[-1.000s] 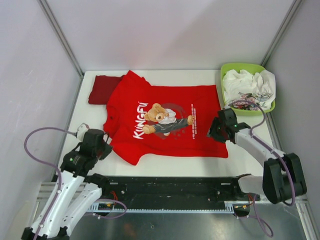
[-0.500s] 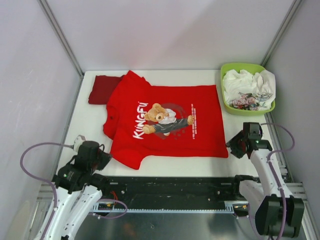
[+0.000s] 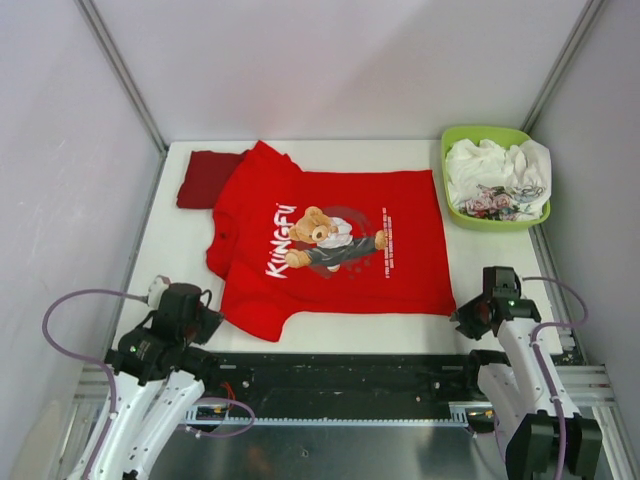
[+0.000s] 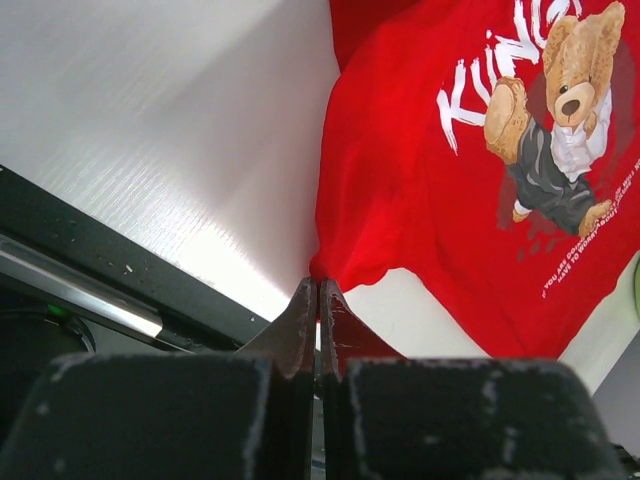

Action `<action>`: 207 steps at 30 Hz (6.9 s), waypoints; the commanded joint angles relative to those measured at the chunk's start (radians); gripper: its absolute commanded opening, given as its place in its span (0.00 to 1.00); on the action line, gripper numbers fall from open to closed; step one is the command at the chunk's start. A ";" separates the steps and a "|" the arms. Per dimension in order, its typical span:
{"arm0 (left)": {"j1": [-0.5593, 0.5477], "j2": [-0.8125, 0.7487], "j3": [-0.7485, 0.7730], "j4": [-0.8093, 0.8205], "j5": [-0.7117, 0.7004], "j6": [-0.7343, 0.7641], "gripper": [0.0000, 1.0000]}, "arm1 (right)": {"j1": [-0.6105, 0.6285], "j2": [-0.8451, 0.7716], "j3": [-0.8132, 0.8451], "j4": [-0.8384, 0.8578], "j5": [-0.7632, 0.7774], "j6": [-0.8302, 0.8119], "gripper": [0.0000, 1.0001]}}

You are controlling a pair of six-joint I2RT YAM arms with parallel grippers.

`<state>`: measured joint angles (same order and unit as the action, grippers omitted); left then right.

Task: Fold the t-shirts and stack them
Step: Grap the side of the flattened tshirt closest away from the robot with both arms, then fold the flattened tshirt in 1/3 of the way

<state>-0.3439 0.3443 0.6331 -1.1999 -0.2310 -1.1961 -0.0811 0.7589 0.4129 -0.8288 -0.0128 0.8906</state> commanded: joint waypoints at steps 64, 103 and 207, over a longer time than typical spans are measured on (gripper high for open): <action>0.005 -0.057 0.108 -0.116 -0.085 0.034 0.00 | -0.017 0.090 0.038 0.104 -0.054 -0.072 0.00; 0.067 0.725 0.354 0.491 -0.197 0.305 0.00 | -0.051 0.400 0.264 0.310 -0.111 -0.126 0.00; 0.212 1.502 0.890 0.724 0.148 0.575 0.01 | 0.435 0.905 0.680 0.562 -0.117 -0.263 0.49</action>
<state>-0.1368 1.7920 1.4300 -0.4957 -0.1459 -0.6666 0.3054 1.6283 1.0588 -0.3424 -0.1226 0.6529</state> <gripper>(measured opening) 0.006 0.489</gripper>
